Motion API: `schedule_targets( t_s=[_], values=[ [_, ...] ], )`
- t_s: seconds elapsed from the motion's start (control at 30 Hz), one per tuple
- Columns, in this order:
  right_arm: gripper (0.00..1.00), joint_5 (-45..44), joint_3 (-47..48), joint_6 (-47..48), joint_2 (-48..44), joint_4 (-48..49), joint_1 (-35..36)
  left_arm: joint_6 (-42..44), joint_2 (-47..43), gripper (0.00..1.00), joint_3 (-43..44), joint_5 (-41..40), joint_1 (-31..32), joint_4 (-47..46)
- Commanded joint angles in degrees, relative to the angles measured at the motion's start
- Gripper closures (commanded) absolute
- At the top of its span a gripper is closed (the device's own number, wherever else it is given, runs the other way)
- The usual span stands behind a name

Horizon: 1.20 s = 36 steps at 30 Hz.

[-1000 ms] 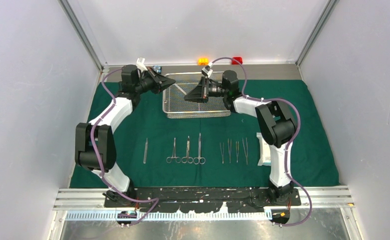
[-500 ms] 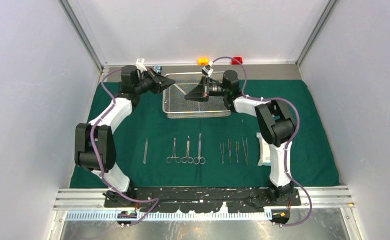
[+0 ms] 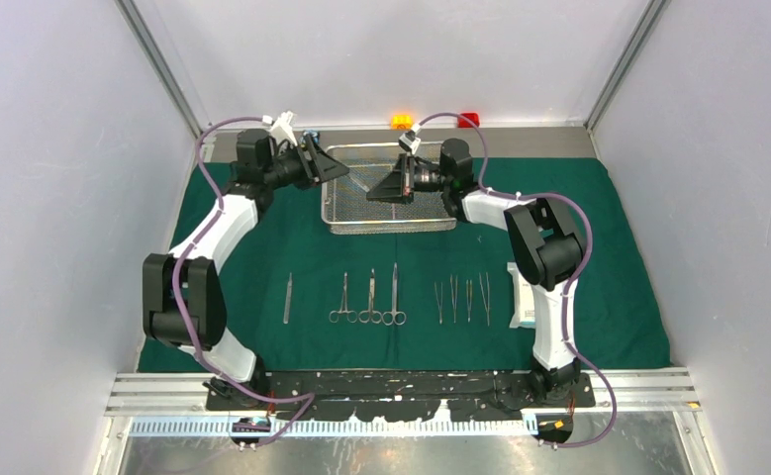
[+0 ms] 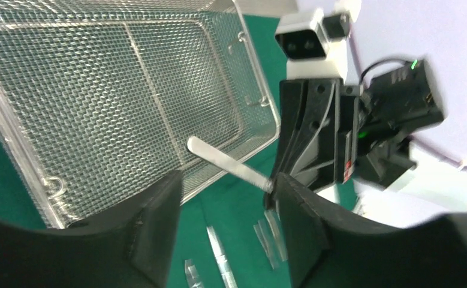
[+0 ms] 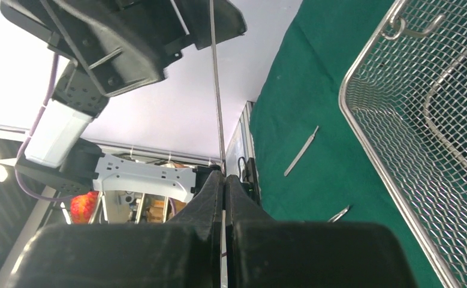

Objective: Open and lay out the surgical kit
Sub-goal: Place the medical item in the surgical kit.

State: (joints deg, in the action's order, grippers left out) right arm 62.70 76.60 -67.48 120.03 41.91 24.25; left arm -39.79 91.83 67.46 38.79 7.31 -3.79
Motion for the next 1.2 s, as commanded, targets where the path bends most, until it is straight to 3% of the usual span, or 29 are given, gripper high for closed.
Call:
schedule_targets(
  t_s=[0.0, 0.07, 0.17, 0.23, 0.37, 0.47, 0.53, 0.77, 1.17],
  values=[
    [1.00, 0.8, -1.3, 4.6, -3.2, -1.5, 0.0, 20.5, -6.5, 0.30, 3.0, 0.8, -0.3, 6.7],
    [1.00, 1.0, -2.4, 6.0, -3.7, -2.7, 0.2, 28.8, -8.8, 0.18, 2.9, 1.0, -0.3, 7.9],
    [1.00, 1.4, -4.2, 8.2, -4.4, -4.6, 1.2, 38.4, -8.7, 0.13, 6.6, 6.6, -0.1, 14.0],
    [1.00, 1.5, -5.3, 9.5, -4.4, -5.3, 2.1, 49.0, -7.9, 0.13, 10.5, 11.4, 0.7, 21.7],
    [1.00, 1.6, -6.8, 11.2, -5.1, -6.2, 3.8, 73.2, -5.7, 0.13, 20.0, 14.2, 4.7, 45.9],
    [0.99, 1.7, -7.0, 14.3, -6.2, -9.4, 5.2, 90.5, -4.1, 0.13, 24.2, 12.2, 8.6, 58.8],
    [1.00, 1.6, -7.1, 16.7, -6.9, -12.0, 6.2, 97.3, -3.4, 0.14, 25.6, 9.3, 10.7, 62.8],
    [1.00, 1.8, -7.7, 23.6, -9.7, -18.7, 8.6, 110.9, -2.7, 0.25, 26.1, 2.6, 16.0, 71.0],
    [1.00, 2.1, -7.9, 25.7, -10.1, -20.6, 9.1, 119.6, -1.2, 0.36, 22.1, -8.0, 17.7, 73.7]
  ],
)
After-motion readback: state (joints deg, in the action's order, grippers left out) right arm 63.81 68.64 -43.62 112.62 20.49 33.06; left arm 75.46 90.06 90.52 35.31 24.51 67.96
